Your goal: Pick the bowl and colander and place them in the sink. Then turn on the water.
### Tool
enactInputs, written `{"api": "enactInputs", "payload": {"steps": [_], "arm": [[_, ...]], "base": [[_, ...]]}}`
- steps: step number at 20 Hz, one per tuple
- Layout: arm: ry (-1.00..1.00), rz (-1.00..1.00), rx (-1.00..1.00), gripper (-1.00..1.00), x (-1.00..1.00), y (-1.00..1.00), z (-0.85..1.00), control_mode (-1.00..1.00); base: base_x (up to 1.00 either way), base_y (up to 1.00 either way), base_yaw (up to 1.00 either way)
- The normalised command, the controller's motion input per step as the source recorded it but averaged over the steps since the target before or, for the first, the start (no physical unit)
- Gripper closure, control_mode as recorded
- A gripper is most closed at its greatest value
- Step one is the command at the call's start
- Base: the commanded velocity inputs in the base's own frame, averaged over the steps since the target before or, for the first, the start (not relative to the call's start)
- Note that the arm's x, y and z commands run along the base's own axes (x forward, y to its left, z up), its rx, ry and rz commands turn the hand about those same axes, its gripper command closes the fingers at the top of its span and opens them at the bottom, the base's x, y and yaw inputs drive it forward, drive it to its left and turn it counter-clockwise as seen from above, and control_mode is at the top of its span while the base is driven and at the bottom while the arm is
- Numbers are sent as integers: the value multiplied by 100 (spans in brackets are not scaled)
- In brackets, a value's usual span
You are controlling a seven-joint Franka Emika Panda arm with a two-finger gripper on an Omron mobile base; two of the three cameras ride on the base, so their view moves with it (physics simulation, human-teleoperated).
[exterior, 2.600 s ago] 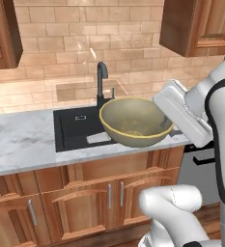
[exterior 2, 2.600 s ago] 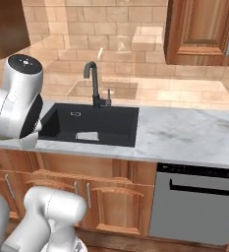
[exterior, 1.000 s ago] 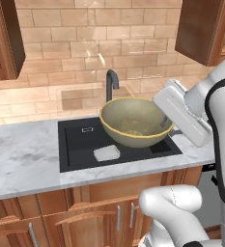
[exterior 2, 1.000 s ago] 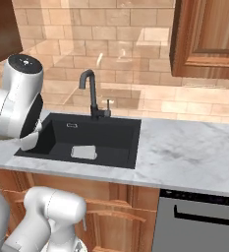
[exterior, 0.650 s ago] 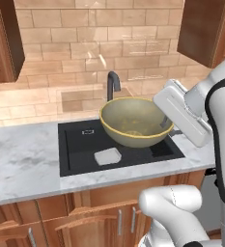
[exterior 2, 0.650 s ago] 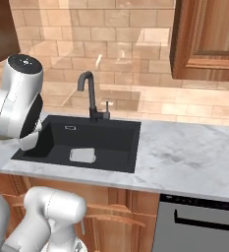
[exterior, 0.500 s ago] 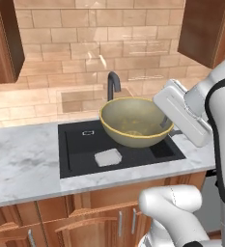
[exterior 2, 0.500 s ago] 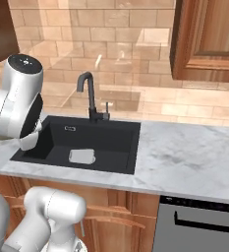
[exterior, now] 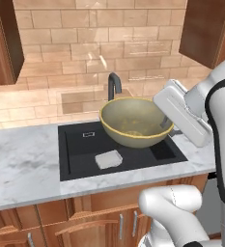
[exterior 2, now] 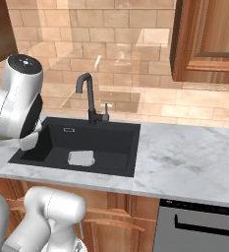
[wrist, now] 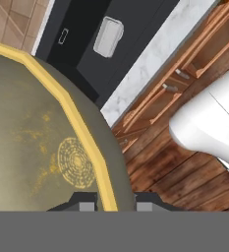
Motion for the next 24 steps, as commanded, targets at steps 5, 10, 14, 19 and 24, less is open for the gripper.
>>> {"api": "enactInputs", "payload": {"steps": [5, 10, 14, 19, 24], "arm": [[0, 0, 0, 100, 0, 0, 0, 100], [0, 0, 0, 100, 0, 0, 0, 100], [0, 0, 0, 100, 0, 0, 0, 100], [0, 0, 0, 100, 0, 0, 0, 100], [0, 0, 0, 100, 0, 0, 0, 100]], "base": [[34, 0, 0], [39, 0, 0], [40, 0, 0], [37, 0, 0], [32, 0, 0]]}}
